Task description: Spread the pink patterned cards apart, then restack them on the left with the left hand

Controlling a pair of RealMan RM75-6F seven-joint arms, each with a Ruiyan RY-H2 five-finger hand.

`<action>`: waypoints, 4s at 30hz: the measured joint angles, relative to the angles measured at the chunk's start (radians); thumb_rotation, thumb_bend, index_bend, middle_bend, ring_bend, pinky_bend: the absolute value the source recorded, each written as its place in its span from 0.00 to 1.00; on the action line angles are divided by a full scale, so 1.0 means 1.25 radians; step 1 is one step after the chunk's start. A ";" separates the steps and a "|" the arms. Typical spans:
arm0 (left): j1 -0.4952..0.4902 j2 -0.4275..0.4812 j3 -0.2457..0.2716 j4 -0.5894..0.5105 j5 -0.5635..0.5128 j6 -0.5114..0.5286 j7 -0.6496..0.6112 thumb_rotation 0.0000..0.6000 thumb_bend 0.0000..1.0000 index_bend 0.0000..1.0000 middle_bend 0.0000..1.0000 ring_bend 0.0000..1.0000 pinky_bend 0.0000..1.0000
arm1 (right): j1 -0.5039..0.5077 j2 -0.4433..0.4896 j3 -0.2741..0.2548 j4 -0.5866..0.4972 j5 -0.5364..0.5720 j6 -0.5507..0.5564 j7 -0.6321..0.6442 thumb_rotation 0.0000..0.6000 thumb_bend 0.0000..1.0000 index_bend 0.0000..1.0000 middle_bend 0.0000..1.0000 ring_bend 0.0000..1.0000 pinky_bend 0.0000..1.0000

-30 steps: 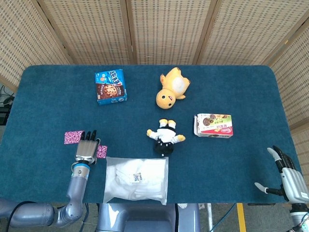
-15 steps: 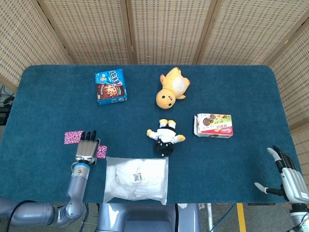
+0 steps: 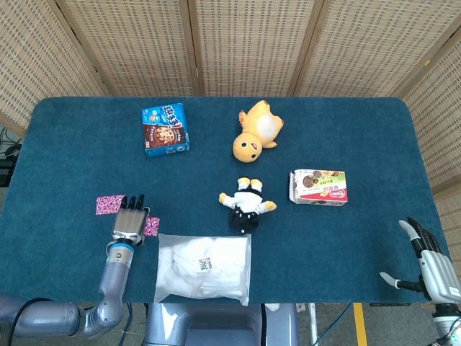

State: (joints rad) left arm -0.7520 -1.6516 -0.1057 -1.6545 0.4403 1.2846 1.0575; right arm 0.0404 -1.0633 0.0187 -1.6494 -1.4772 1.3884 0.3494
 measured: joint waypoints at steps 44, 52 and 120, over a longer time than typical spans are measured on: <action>0.019 -0.015 0.030 0.026 0.062 0.009 0.003 1.00 0.41 0.31 0.00 0.00 0.00 | -0.001 0.003 0.000 -0.005 -0.002 0.003 0.000 1.00 0.10 0.04 0.00 0.00 0.00; 0.023 -0.016 0.029 0.029 0.067 0.007 -0.003 1.00 0.41 0.32 0.00 0.00 0.00 | -0.001 0.003 -0.001 -0.005 -0.002 0.002 0.000 1.00 0.10 0.04 0.00 0.00 0.00; 0.044 0.113 -0.038 0.080 0.002 -0.033 -0.092 1.00 0.40 0.38 0.00 0.00 0.00 | 0.001 -0.003 -0.002 -0.006 0.000 -0.002 -0.018 1.00 0.11 0.04 0.00 0.00 0.00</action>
State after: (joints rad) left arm -0.6974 -1.5109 -0.1530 -1.5539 0.4432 1.2431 0.9420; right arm 0.0420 -1.0673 0.0160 -1.6563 -1.4775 1.3863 0.3265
